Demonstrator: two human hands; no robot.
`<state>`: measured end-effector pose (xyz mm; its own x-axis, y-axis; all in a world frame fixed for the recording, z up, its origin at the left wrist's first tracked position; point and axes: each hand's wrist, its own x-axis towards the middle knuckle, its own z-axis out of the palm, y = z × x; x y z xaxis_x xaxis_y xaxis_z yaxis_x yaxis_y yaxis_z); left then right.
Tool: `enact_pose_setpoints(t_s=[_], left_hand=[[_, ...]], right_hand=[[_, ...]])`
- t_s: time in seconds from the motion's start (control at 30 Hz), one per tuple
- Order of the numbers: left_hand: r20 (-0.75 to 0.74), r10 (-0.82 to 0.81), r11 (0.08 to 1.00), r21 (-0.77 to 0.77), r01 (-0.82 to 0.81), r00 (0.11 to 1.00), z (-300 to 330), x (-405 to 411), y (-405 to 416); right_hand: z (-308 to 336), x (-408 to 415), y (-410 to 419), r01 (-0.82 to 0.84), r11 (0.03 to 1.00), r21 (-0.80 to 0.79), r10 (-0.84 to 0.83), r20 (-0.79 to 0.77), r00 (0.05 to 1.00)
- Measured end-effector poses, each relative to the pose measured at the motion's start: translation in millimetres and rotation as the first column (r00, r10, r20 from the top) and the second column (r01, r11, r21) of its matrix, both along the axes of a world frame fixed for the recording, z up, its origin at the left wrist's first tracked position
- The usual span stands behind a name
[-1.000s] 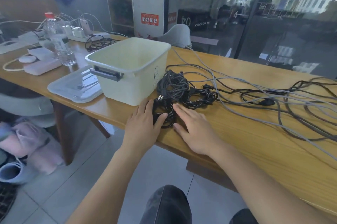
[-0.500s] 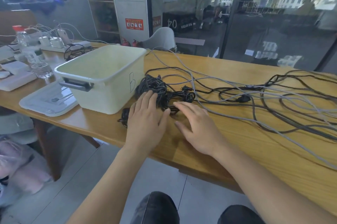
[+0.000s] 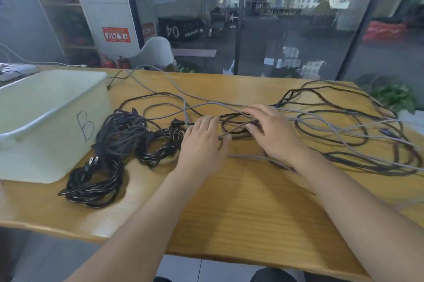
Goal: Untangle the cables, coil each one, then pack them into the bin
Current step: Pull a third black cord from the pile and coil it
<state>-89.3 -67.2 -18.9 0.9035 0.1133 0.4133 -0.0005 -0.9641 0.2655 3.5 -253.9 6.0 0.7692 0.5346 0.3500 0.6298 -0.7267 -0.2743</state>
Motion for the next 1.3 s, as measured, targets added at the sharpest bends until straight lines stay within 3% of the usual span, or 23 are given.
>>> enact_pose_setpoints(t_s=[0.13,0.3,0.47,0.7,0.8,0.87,0.97,1.17,1.3], left_hand=[[-0.054,-0.055,0.997,0.046,0.058,0.997,-2.0,44.4,-8.2],[0.11,-0.143,0.989,0.064,0.136,0.984,-12.4,83.9,-12.6],[0.069,-0.219,0.973,0.092,0.212,0.973,-28.6,89.0,-4.4],[0.124,-0.198,0.98,0.048,0.193,0.972,-26.3,89.9,-0.9],[0.06,-0.135,0.99,0.038,0.133,0.989,-21.4,86.6,-0.5],[0.027,-0.124,0.992,0.037,0.123,0.992,-20.7,84.1,-1.0],[-0.056,-0.134,0.99,-0.047,0.131,0.989,-18.5,78.9,2.8],[-0.104,-0.166,0.951,-0.281,0.131,0.981,-11.8,64.4,13.6],[-0.105,-0.154,0.95,-0.291,0.117,0.982,-11.4,62.0,10.2]], right_hand=[[-13.5,30.3,-17.1,0.092,0.995,0.039,-0.093,0.043,0.995],[-28.1,44.9,-24.8,0.165,0.974,0.158,-0.167,-0.001,0.986],[-26.6,45.1,-25.6,0.178,0.938,0.298,-0.165,-0.068,0.984],[-20.6,38.0,-29.3,0.152,0.96,0.234,-0.104,-0.206,0.973],[-15.4,32.2,-29.2,0.132,0.977,0.169,-0.076,-0.302,0.95],[-14.9,30.1,-27.2,0.112,0.99,0.085,-0.089,-0.242,0.966],[-15.0,28.3,-25.5,0.096,0.994,0.047,-0.088,-0.141,0.986],[-19.4,24.2,-28.6,0.036,0.976,0.216,0.047,-0.366,0.929],[-16.8,24.4,-27.1,0.062,0.961,0.271,0.07,-0.454,0.888]])
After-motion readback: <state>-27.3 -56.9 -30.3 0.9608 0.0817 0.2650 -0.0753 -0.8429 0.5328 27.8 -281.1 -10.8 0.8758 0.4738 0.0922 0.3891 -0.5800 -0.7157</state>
